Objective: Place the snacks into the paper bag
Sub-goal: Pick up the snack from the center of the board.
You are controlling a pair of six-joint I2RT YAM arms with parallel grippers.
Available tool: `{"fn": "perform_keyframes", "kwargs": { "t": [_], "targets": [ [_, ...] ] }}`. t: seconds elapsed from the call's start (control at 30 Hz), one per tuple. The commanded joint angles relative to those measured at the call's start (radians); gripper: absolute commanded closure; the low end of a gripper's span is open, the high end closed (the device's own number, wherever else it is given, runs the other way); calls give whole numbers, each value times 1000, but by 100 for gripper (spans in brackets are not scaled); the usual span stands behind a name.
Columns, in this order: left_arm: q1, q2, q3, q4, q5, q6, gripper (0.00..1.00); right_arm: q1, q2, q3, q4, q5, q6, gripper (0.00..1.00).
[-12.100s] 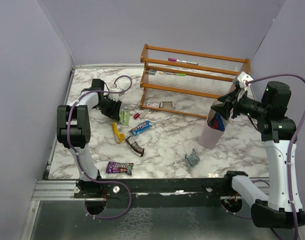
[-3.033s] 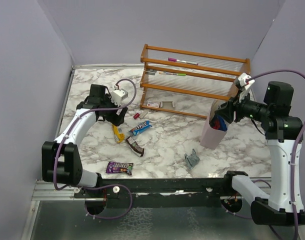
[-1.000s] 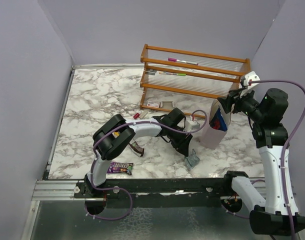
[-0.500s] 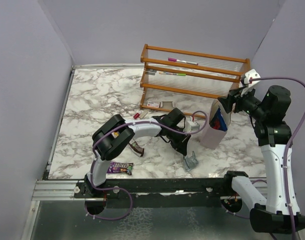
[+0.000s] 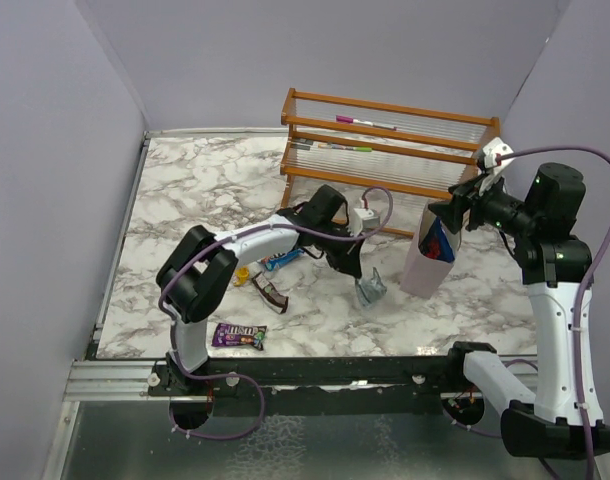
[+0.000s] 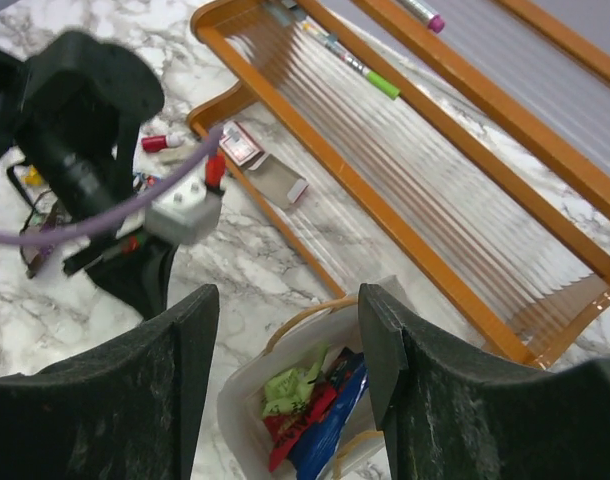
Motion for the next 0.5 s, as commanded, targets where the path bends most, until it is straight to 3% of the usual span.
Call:
{"fn": "perform_keyframes", "kwargs": {
  "t": [0.0, 0.17, 0.47],
  "targets": [
    [63, -90, 52, -21, 24, 52, 100, -5, -8, 39, -83, -78, -41, 41],
    [125, -146, 99, -28, 8, 60, 100, -6, 7, 48, -145, -208, -88, 41],
    [138, -230, 217, -28, -42, 22, 100, -4, 56, 105, -178, -369, -118, 41]
  ]
}}
